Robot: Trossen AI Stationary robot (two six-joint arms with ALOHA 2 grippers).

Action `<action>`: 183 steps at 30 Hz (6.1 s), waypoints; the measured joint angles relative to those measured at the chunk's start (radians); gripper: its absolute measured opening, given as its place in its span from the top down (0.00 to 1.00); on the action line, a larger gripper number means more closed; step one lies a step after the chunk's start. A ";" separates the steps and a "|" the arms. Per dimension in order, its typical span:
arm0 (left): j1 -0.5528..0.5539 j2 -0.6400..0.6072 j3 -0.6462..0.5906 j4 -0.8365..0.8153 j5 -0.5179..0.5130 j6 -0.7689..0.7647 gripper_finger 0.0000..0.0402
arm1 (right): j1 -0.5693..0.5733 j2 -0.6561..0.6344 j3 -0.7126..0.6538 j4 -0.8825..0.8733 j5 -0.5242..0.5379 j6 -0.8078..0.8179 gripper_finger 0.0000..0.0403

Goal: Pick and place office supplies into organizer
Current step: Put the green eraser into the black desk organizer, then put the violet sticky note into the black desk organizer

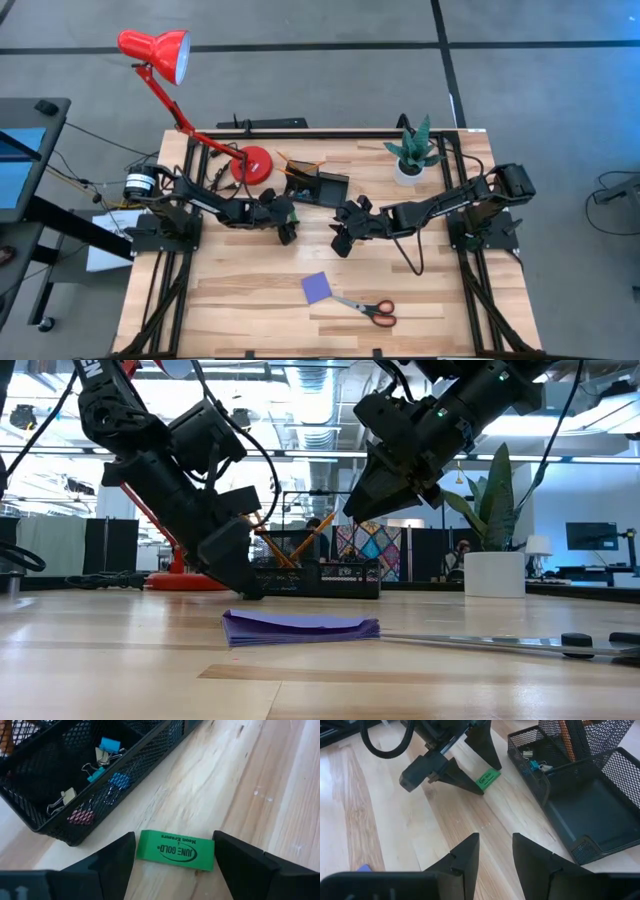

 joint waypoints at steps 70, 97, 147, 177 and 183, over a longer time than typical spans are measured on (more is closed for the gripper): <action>0.166 0.003 0.189 -0.125 -0.025 0.081 0.88 | 0.000 0.000 0.000 0.000 -0.002 0.000 0.72; 0.166 0.001 0.224 -0.125 -0.006 0.077 0.51 | 0.000 0.000 0.000 0.000 -0.001 0.000 0.72; 0.177 0.001 0.350 -0.445 0.020 -0.239 0.45 | -0.001 0.000 0.000 0.000 -0.002 0.000 0.72; 0.166 -0.027 0.402 -0.431 0.101 -0.253 0.30 | 0.024 0.000 -0.001 -0.066 -0.010 -0.080 0.72; 0.073 -0.144 0.488 -0.578 -0.066 -0.142 0.30 | 0.099 -0.001 -0.001 -0.071 -0.073 -0.073 0.72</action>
